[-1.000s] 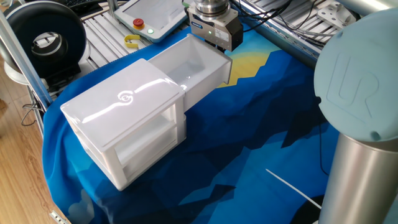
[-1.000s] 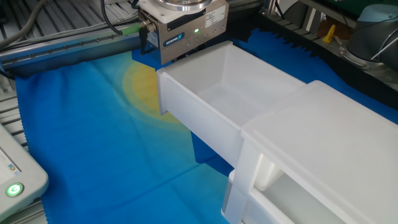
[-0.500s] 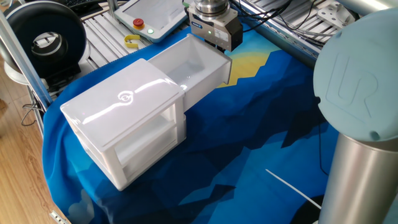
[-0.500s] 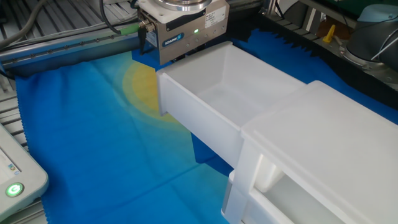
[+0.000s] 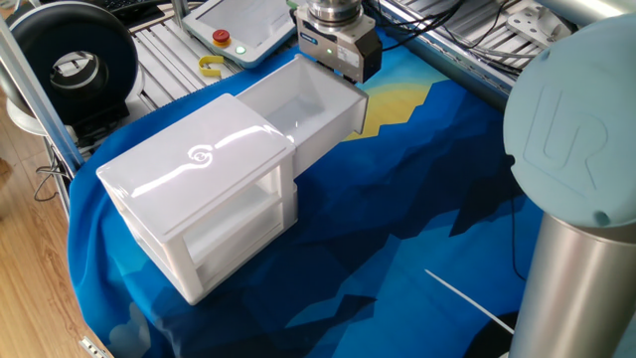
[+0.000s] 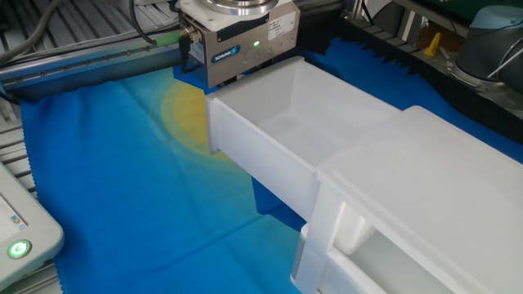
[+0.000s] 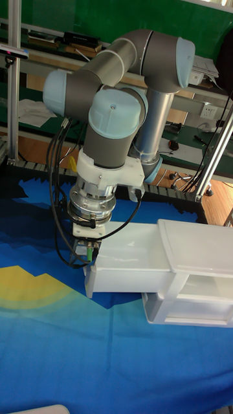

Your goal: Grasp the handle and open the drawer

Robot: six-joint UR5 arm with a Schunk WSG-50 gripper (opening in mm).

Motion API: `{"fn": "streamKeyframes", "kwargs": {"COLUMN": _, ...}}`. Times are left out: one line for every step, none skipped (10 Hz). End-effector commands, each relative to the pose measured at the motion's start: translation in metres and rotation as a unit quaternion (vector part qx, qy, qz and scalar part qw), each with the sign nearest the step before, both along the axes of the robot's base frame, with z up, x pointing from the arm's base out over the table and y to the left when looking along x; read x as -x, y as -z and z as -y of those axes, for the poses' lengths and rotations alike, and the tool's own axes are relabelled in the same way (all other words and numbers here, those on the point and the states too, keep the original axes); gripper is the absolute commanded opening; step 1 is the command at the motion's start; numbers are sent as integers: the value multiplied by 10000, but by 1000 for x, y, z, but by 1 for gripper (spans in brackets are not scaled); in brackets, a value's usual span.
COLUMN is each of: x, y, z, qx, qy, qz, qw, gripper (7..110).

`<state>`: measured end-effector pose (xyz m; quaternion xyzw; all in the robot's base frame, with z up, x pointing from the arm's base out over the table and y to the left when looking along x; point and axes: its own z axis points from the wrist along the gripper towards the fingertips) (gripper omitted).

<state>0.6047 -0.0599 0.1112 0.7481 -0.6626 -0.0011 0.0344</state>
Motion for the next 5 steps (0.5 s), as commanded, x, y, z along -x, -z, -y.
{"fn": "streamKeyframes", "kwargs": {"x": -3, "y": 0, "z": -3, "qx": -83, "qy": -31, "qz": 39, "qw": 10000, "gripper": 66}}
{"fn": "streamKeyframes", "kwargs": {"x": -3, "y": -1, "z": -3, "qx": -75, "qy": -39, "qz": 46, "qw": 10000, "gripper": 66}}
{"fn": "streamKeyframes", "kwargs": {"x": -10, "y": -3, "z": -6, "qx": -167, "qy": -52, "qz": 215, "qw": 9996, "gripper": 66}}
{"fn": "streamKeyframes", "kwargs": {"x": -10, "y": -4, "z": -6, "qx": -160, "qy": -67, "qz": 214, "qw": 9996, "gripper": 66}}
{"fn": "streamKeyframes", "kwargs": {"x": -10, "y": -7, "z": -1, "qx": -75, "qy": -61, "qz": 199, "qw": 9998, "gripper": 66}}
